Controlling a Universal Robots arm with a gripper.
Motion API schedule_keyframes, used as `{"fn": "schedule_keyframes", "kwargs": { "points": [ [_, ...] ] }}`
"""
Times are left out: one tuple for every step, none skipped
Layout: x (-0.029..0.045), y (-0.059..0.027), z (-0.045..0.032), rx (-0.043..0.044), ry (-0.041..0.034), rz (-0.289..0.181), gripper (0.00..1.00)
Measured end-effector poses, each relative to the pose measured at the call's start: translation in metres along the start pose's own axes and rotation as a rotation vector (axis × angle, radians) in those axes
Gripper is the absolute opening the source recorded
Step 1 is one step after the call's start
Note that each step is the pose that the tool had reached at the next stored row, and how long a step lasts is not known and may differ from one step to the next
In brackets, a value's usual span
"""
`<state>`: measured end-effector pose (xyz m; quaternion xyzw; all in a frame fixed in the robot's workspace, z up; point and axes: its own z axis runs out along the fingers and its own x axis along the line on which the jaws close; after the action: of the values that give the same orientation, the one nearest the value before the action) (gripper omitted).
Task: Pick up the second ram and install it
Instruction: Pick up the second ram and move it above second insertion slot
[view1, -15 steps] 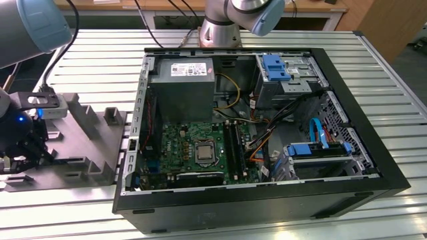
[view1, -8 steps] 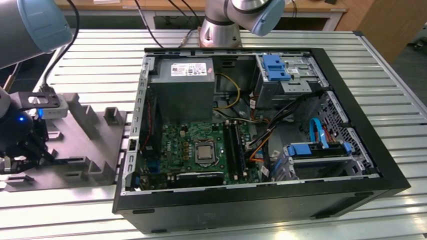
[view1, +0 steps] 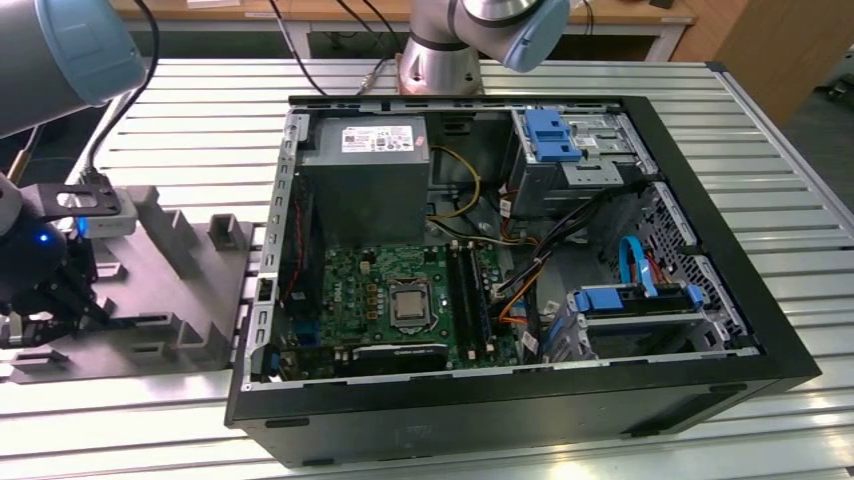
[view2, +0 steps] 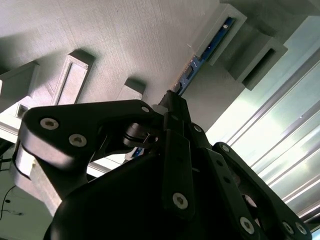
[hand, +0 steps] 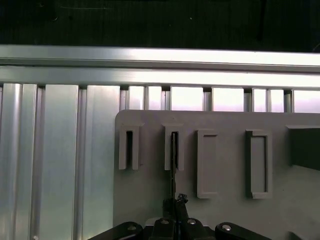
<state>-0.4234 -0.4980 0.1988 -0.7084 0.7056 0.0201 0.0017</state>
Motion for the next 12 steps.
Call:
{"fn": "schedule_keyframes", "kwargs": {
  "points": [
    [0.0000, 0.0000, -0.0011, -0.0001, 0.0000, 0.000, 0.12],
    [-0.0001, 0.0000, -0.0030, 0.0001, -0.0001, 0.000, 0.12],
    [-0.0002, 0.0001, -0.0050, 0.0001, -0.0001, 0.000, 0.12],
    [-0.0002, 0.0002, -0.0072, 0.0000, 0.0000, 0.000, 0.12],
    [-0.0003, 0.0002, -0.0084, -0.0001, 0.0000, 0.000, 0.12],
    [-0.0003, 0.0002, -0.0083, 0.0003, -0.0003, 0.000, 0.12],
    [-0.0003, 0.0002, -0.0085, 0.0003, -0.0003, 0.000, 0.12],
    [-0.0003, 0.0002, -0.0088, 0.0003, -0.0002, 0.000, 0.12],
    [-0.0003, 0.0003, -0.0091, 0.0000, -0.0001, 0.000, 0.12],
    [-0.0003, 0.0002, -0.0093, 0.0002, -0.0001, 0.000, 0.12],
    [-0.0003, 0.0003, -0.0095, 0.0002, -0.0001, 0.000, 0.12],
    [-0.0003, 0.0003, -0.0096, 0.0001, -0.0001, 0.000, 0.12]
  ]
}}
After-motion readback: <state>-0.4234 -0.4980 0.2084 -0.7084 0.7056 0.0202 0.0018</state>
